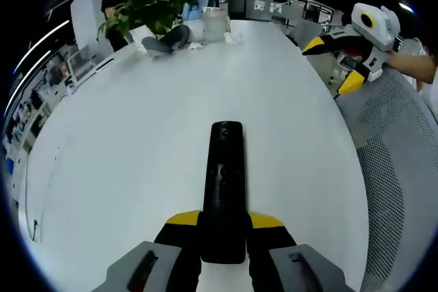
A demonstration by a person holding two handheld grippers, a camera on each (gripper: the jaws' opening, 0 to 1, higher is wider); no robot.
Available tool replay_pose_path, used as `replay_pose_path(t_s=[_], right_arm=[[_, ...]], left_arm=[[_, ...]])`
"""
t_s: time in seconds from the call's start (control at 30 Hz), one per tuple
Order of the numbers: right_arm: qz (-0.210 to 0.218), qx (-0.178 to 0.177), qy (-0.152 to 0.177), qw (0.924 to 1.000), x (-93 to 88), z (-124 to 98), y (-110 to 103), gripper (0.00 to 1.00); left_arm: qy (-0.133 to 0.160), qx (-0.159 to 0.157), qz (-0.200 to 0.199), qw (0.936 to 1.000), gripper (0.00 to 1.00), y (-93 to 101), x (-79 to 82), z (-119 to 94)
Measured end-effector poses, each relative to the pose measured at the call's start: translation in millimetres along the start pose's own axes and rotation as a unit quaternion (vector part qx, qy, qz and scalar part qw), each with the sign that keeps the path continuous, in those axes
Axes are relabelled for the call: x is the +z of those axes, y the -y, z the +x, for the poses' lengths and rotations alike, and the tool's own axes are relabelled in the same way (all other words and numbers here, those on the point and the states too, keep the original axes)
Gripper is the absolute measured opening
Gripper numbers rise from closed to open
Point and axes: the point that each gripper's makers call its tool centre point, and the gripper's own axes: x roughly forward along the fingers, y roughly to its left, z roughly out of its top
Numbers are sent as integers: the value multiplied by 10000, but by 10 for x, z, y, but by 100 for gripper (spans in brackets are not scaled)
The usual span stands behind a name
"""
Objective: Press the specified remote control buttons in sequence, fully releasing each button before pressing the next.
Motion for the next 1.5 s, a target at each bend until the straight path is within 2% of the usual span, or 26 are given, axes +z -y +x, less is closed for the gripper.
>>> replay_pose_path(t_s=[0.27,0.97,1.5], right_arm=[[-3,-3,6,10000,-6,6,6,54],[-1,11,57,10000,-8,12,12,54],[-18,123,59,9999,-2,15,-34,51]], left_arm=[[43,14,-26,10000,24,55,-12,-3],[101,-2,-41,9999,24,373,-56,-32],[41,-111,147,9998,24,708,-80,-43]])
